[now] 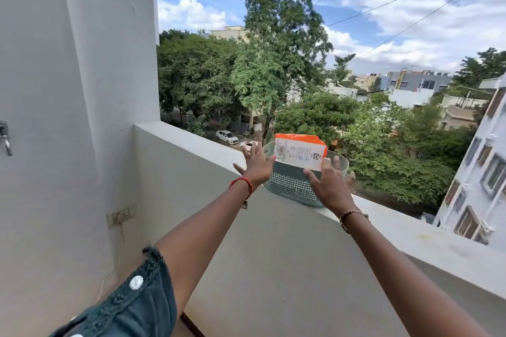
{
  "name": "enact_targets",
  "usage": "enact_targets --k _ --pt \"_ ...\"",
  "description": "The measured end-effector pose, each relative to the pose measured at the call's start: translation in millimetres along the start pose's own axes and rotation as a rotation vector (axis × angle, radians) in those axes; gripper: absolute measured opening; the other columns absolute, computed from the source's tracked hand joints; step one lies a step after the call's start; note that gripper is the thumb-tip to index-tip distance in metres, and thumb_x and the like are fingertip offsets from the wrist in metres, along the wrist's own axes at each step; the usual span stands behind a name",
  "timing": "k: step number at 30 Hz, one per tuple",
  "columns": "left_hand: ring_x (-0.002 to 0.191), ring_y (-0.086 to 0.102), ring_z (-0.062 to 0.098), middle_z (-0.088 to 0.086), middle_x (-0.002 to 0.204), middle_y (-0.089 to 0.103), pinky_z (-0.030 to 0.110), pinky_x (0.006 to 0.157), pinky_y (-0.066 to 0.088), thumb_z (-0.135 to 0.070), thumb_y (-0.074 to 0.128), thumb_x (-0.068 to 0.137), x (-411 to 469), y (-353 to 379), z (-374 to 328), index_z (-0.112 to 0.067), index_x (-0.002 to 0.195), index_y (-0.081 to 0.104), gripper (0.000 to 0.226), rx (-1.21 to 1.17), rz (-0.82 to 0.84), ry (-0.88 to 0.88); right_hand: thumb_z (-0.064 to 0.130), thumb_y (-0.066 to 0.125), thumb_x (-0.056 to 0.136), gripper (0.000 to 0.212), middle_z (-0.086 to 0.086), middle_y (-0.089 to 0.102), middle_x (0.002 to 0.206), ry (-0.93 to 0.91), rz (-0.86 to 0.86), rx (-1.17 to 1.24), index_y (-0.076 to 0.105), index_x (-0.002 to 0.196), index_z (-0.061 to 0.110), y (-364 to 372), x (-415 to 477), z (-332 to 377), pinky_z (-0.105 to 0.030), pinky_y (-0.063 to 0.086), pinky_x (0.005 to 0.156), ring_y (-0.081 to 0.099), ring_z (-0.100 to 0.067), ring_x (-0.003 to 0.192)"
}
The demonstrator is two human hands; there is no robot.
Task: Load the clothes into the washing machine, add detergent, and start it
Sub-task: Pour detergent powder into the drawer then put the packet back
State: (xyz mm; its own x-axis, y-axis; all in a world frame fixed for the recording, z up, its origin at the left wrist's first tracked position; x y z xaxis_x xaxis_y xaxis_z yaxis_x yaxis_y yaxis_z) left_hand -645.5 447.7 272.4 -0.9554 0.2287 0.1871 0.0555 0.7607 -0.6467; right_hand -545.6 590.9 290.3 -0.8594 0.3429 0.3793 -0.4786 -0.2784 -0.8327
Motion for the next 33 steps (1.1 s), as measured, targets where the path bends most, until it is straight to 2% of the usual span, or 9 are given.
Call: enact_targets --k 5,10,13,19,22,24,26,31,33 --pt "0.143 -0.017 0.017 0.0 0.158 -0.004 0.052 0.112 -0.01 -0.034 0.028 0.101 -76.6 -40.9 29.1 -0.012 0.149 0.006 0.057 -0.149 -0.075 0.008 0.036 0.045 0.094 0.061 -0.017 0.02 0.153 -0.117 0.026 0.176 0.028 0.141 0.001 22.8 -62.6 62.2 -0.049 0.008 0.113 0.017 -0.026 0.142" --pt "0.145 -0.01 0.015 0.002 0.159 0.0 0.048 0.117 0.0 -0.035 0.027 0.101 -192.7 -95.0 84.0 -0.017 0.149 0.009 0.054 -0.268 -0.132 -0.057 0.031 0.051 0.093 0.057 -0.019 0.043 0.141 -0.257 0.159 0.425 0.035 0.139 0.002 52.1 -168.9 142.6 -0.031 0.032 0.104 0.041 -0.027 0.131" --pt "0.145 -0.001 0.013 0.002 0.158 0.007 0.036 0.118 0.006 -0.033 0.03 0.101 -285.2 -131.8 133.9 -0.017 0.148 0.014 0.052 -0.332 -0.188 -0.119 0.025 0.054 0.092 0.051 -0.015 0.054 0.132 -0.311 0.328 0.605 0.042 0.136 0.004 74.1 -254.0 196.9 -0.023 0.04 0.097 0.052 -0.02 0.122" --pt "0.131 0.037 0.012 0.006 0.149 0.033 0.017 0.103 0.027 -0.02 0.043 0.099 -469.3 -212.7 271.4 -0.011 0.144 0.03 0.048 -0.378 -0.485 -0.332 0.014 0.06 0.088 0.032 -0.01 0.069 0.108 -0.412 0.689 0.726 0.059 0.119 0.004 148.3 -409.7 290.7 -0.01 0.048 0.075 0.065 -0.011 0.095" --pt "0.129 0.039 0.016 0.012 0.145 0.038 0.011 0.096 0.024 -0.011 0.047 0.096 -549.4 -258.4 335.8 -0.006 0.14 0.037 0.045 -0.264 -0.698 -0.46 0.013 0.062 0.086 0.024 -0.005 0.07 0.101 -0.465 0.782 0.714 0.065 0.109 0.004 180.3 -461.6 330.3 -0.021 0.052 0.076 0.066 -0.011 0.09" --pt "0.135 0.035 0.023 0.014 0.146 0.038 0.019 0.105 0.023 -0.008 0.05 0.094 -592.3 -280.4 368.8 -0.005 0.139 0.039 0.046 -0.187 -0.791 -0.535 0.014 0.064 0.085 0.015 0.0 0.069 0.096 -0.514 0.797 0.685 0.07 0.095 0.006 193.8 -485.6 352.3 -0.017 0.049 0.077 0.064 -0.01 0.089" --pt "0.139 0.029 0.024 0.015 0.147 0.035 0.018 0.106 0.021 -0.007 0.051 0.094 -627.8 -291.3 394.1 -0.005 0.14 0.037 0.048 -0.162 -0.838 -0.592 0.015 0.063 0.085 0.018 -0.005 0.071 0.099 -0.543 0.81 0.655 0.07 0.089 -0.002 209.2 -506.0 368.3 -0.013 0.044 0.073 0.064 -0.013 0.094" --pt "0.139 0.021 0.009 0.007 0.15 0.029 0.011 0.106 0.014 -0.004 0.053 0.093 -682.7 -297.1 432.6 -0.003 0.141 0.035 0.051 -0.19 -0.877 -0.65 0.007 0.059 0.087 0.027 -0.012 0.061 0.122 -0.527 0.897 0.576 0.063 0.113 -0.002 247.5 -550.2 393.3 -0.015 0.034 0.097 0.055 -0.021 0.118" --pt "0.139 0.022 0.011 0.009 0.149 0.03 0.011 0.105 0.015 -0.003 0.056 0.09 -694.9 -295.8 444.5 0.0 0.139 0.036 0.053 -0.19 -0.881 -0.698 0.003 0.058 0.087 0.026 -0.012 0.063 0.117 -0.491 0.915 0.582 0.064 0.112 -0.002 259.3 -559.3 398.7 -0.01 0.032 0.093 0.055 -0.02 0.116"
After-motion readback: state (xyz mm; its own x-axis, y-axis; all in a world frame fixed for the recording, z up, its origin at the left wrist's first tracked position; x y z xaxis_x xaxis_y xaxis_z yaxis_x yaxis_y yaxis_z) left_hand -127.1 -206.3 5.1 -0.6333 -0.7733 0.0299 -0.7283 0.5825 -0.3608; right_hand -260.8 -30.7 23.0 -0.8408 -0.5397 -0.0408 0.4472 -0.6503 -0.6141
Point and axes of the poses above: each hand's wrist, its own x-axis towards the middle knuckle, its own y-axis out of the palm, z = x × y, the point moved 7 cm from there along x, towards the middle knuckle
